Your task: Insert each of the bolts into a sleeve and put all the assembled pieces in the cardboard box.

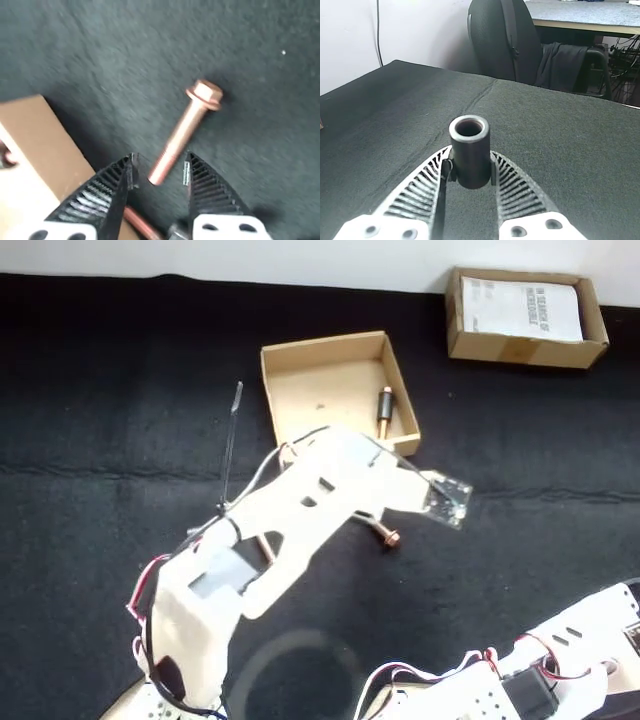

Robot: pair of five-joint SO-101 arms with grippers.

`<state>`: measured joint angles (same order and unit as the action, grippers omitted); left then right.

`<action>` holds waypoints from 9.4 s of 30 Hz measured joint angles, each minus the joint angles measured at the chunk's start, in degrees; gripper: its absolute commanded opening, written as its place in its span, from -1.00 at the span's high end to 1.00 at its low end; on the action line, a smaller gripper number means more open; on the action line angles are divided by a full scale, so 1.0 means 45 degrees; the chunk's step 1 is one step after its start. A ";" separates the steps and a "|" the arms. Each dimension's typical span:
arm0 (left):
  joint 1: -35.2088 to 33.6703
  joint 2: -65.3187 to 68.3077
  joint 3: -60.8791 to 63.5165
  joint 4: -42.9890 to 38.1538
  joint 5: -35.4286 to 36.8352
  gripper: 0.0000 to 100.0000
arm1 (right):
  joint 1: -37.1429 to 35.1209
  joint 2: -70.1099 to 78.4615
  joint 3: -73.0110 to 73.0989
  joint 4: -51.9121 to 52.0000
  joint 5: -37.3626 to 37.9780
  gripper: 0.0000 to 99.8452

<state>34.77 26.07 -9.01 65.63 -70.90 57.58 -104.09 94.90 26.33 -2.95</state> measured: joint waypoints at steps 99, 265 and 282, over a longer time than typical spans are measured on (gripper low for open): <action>-0.1524 -0.9221 0.1153 -0.0137 1.8969 0.98 | -1.6781 0.0000 0.0020 0.1446 0.0547 0.99; -0.9123 -2.5241 2.3365 -0.7619 1.9692 0.93 | -1.7231 3.4598 -3.3289 1.1741 0.3106 0.98; -0.9123 -2.5241 2.3365 -0.7619 1.9692 0.93 | -1.7153 3.4716 -3.7372 1.5824 0.4493 0.54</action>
<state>-6.29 -87.52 96.13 31.34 17.71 -19.60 52.13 -73.27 97.54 17.27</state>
